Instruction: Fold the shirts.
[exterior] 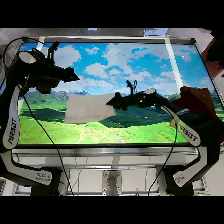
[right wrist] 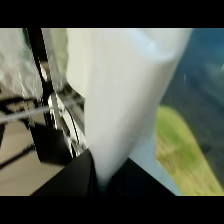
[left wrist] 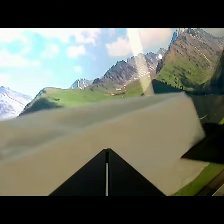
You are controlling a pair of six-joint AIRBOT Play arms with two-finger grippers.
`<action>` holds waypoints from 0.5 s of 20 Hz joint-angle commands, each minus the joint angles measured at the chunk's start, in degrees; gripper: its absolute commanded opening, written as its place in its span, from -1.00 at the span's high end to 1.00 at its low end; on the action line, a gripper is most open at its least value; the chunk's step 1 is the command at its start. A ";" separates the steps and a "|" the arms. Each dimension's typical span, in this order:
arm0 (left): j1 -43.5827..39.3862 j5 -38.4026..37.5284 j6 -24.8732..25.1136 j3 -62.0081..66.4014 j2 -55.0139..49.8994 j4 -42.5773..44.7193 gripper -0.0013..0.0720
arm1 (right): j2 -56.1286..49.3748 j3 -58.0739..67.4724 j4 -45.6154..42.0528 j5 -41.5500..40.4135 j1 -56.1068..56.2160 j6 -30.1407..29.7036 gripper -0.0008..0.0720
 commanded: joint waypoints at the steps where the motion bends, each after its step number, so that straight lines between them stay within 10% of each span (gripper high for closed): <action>1: 0.02 -0.33 0.00 0.00 0.04 0.04 0.93 | 5.20 0.37 -1.79 -4.37 -9.05 0.94 0.90; 10: -0.02 -1.31 -0.22 0.00 0.04 -0.02 0.93 | 20.76 0.37 -5.97 -8.87 -41.44 7.67 0.90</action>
